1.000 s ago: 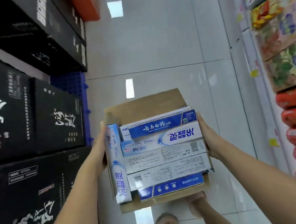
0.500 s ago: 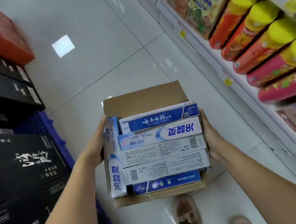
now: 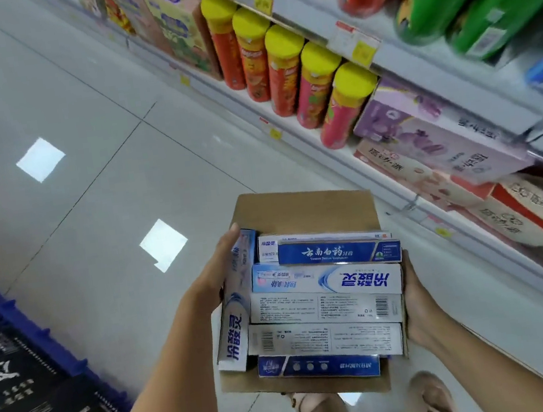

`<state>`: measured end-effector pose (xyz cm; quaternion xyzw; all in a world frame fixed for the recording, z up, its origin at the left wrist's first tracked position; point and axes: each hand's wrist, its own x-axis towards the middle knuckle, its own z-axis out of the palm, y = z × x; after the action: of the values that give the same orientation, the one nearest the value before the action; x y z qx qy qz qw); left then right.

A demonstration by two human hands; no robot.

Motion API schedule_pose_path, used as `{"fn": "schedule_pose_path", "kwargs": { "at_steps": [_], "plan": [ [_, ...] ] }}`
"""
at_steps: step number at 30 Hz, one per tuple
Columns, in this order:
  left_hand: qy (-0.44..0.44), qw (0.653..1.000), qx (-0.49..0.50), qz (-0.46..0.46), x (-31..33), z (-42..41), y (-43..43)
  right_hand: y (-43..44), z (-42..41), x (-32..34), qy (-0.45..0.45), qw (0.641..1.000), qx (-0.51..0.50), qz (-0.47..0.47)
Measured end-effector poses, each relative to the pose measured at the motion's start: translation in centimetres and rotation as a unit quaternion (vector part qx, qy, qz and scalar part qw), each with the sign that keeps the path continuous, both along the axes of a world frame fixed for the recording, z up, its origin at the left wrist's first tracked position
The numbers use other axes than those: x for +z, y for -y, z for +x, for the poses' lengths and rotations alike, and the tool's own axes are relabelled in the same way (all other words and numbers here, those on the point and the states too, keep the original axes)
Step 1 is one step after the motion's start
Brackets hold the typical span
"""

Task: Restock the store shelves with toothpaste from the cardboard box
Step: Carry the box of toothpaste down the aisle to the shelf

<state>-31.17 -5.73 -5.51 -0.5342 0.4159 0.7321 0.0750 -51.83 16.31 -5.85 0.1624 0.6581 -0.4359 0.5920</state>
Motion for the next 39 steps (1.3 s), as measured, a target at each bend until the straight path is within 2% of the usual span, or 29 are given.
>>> {"fn": "schedule_pose_path", "kwargs": {
  "at_steps": [5,9,11,16,19,25,32,39],
  "plan": [
    [-0.021,0.999,0.003,0.042,-0.6,-9.1,-6.7,-8.4,-5.6,1.8,-0.029,0.997,-0.076,0.001],
    [-0.014,0.997,-0.042,0.068,-2.7,-13.8,-12.0,-14.5,-9.3,2.7,-0.054,0.985,-0.141,0.083],
    [-0.01,0.996,-0.077,0.046,-2.0,-15.5,-14.3,-17.0,-10.4,2.8,-0.065,0.975,-0.169,0.131],
    [0.018,0.991,-0.133,0.007,0.1,-18.0,-18.7,-21.5,-11.4,2.5,-0.07,0.961,-0.196,0.183],
    [0.074,0.979,-0.189,-0.03,0.2,-19.4,-19.9,-23.0,-11.3,2.9,-0.068,0.962,-0.206,0.166],
    [0.09,0.94,-0.328,-0.028,1.4,-23.6,-22.1,-27.3,-11.2,3.3,-0.068,0.95,-0.27,0.138],
    [0.085,0.923,-0.374,-0.023,1.9,-26.8,-27.4,-33.7,-12.5,3.4,-0.083,0.941,-0.29,0.153],
    [0.12,0.897,-0.426,0.005,2.2,-28.3,-34.9,-42.0,-12.5,4.1,-0.083,0.945,-0.274,0.159]
  ]
}}
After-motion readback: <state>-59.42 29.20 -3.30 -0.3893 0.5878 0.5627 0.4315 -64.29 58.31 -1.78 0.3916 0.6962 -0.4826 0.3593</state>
